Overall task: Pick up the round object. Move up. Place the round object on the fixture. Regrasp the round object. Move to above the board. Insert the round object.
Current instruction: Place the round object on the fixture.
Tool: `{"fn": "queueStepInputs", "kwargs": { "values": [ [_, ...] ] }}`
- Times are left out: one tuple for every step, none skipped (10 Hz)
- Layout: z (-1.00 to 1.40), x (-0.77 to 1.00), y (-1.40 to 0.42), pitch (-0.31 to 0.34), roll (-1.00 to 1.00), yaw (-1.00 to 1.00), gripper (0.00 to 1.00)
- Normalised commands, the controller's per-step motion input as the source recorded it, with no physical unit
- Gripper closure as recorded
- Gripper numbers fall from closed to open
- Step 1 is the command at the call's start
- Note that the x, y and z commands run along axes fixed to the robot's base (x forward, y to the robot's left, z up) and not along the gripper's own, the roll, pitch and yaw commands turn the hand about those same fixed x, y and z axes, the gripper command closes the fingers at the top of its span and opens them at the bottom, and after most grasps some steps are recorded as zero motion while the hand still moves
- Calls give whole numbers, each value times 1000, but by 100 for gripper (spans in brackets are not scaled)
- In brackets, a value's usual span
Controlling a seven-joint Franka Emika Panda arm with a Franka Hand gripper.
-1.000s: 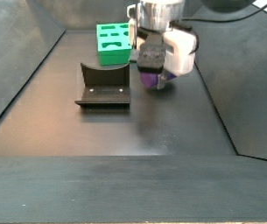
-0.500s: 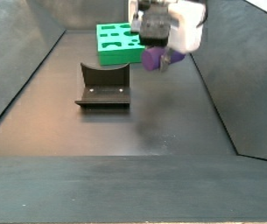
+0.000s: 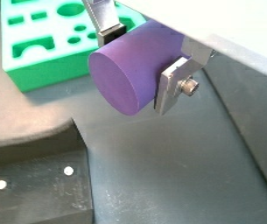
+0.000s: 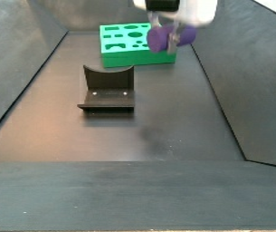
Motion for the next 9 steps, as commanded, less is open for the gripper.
{"fn": "queueStepInputs", "kwargs": {
  "values": [
    [841,-20,-4,36,-34,-19,100],
    [672,-16,-2,44,-39,-20,100],
    [503,-7,-2,53,-44,-21,100],
    [336,0,-1,65,-48,-22,100],
    [207,1000,280,15,-77,1000,100],
    [120,1000,271,21,-78,1000,100],
    [91,1000,204,28,-84,1000,100],
    [80,1000,151,35,-91,1000,100],
    [56,977,117,44,-102,1000,100]
  ]
}}
